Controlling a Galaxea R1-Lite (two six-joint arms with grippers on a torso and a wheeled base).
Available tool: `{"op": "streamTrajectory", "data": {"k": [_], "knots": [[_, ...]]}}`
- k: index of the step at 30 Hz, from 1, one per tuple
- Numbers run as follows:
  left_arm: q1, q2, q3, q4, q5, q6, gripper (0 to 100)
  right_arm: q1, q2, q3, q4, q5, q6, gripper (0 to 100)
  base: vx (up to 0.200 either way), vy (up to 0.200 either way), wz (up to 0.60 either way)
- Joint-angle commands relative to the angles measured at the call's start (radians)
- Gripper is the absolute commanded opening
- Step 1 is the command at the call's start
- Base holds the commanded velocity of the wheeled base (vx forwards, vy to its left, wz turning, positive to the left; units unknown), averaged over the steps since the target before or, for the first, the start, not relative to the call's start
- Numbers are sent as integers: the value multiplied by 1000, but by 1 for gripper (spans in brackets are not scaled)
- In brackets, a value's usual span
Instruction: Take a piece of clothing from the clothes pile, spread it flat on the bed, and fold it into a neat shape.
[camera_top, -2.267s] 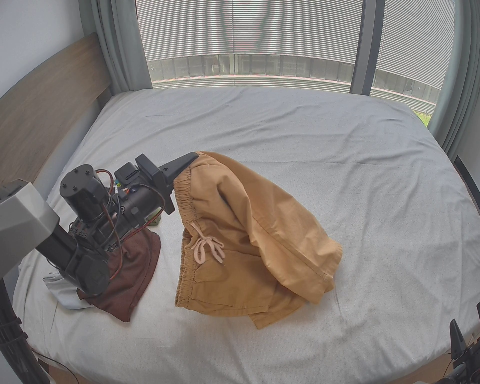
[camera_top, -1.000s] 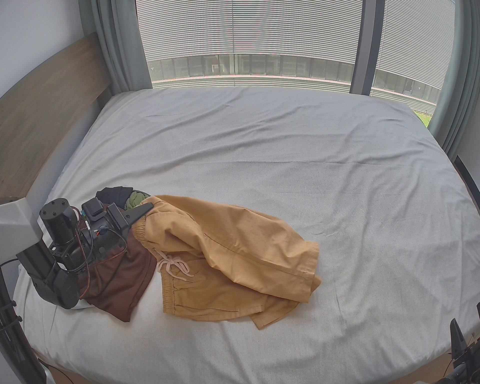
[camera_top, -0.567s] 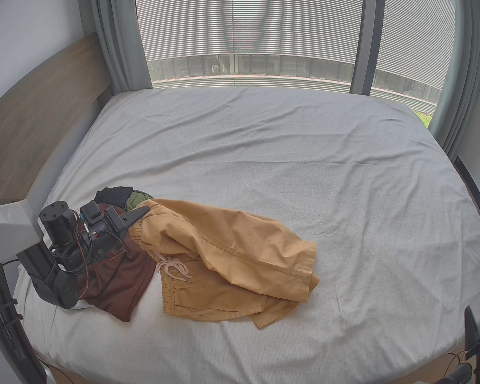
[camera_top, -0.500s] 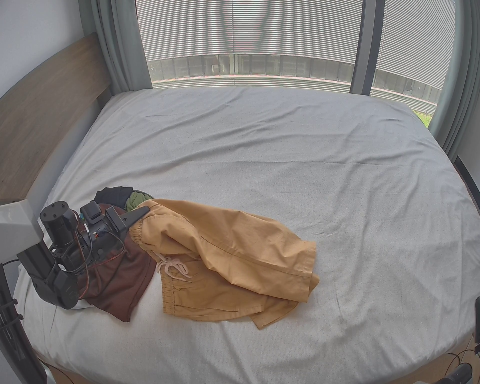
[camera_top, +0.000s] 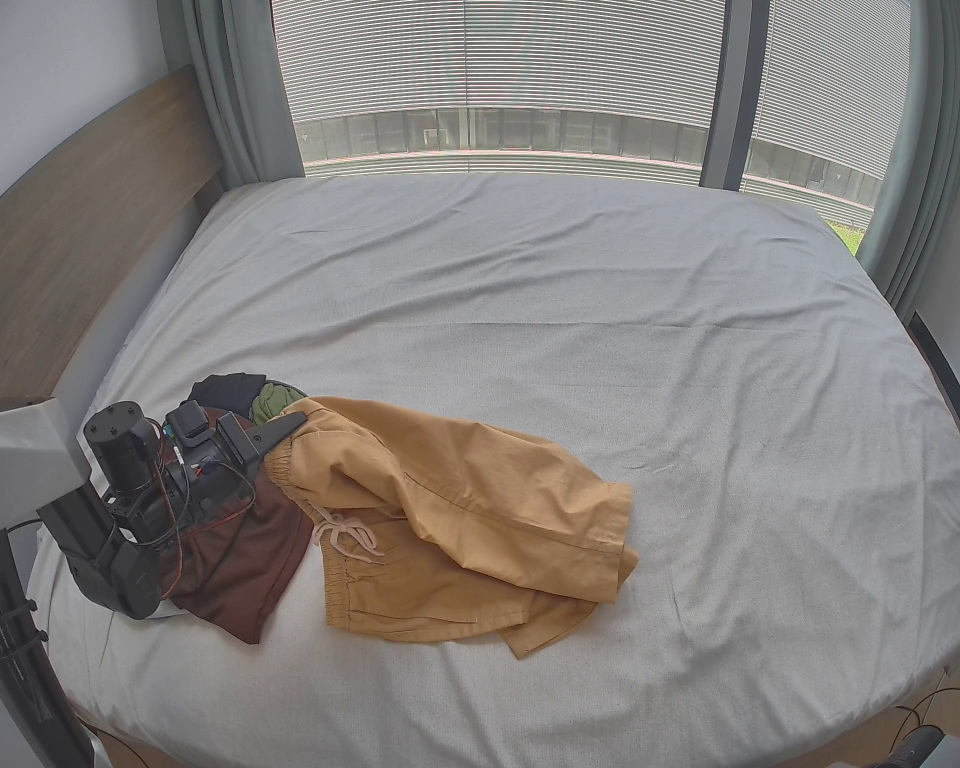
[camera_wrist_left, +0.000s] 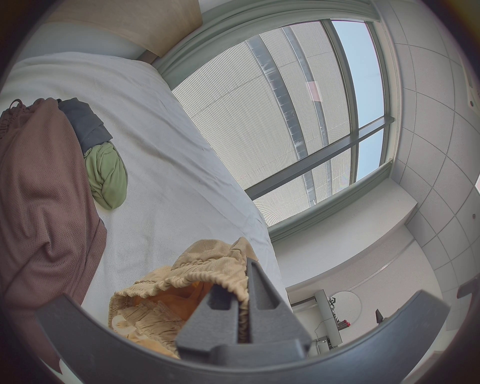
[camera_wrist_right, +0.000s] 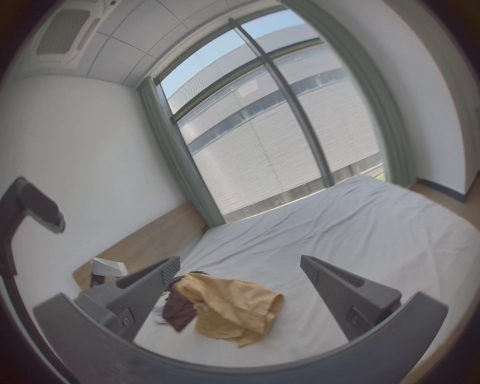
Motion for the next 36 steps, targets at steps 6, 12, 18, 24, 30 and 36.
{"op": "streamTrajectory", "data": {"k": [6,12,18,24,30,36], "knots": [[-13,-17,-4,-2,2,1,0,93,560,-74,-308,117,1,100,0,0,0],[-29,-77,26,0,2,-1,0,124,760,-25,-516,126,-2,100,0,0,0],[-42,-75,46,0,2,1,0,139,866,-17,-544,129,9,100,0,0,0],[-72,-77,49,0,5,1,0,136,1062,63,-789,129,20,100,0,0,0],[-76,-69,39,0,25,2,0,133,1205,70,-924,144,54,100,0,0,0],[-76,-69,31,0,27,1,0,150,1300,75,-978,161,106,100,0,0,0]]}}
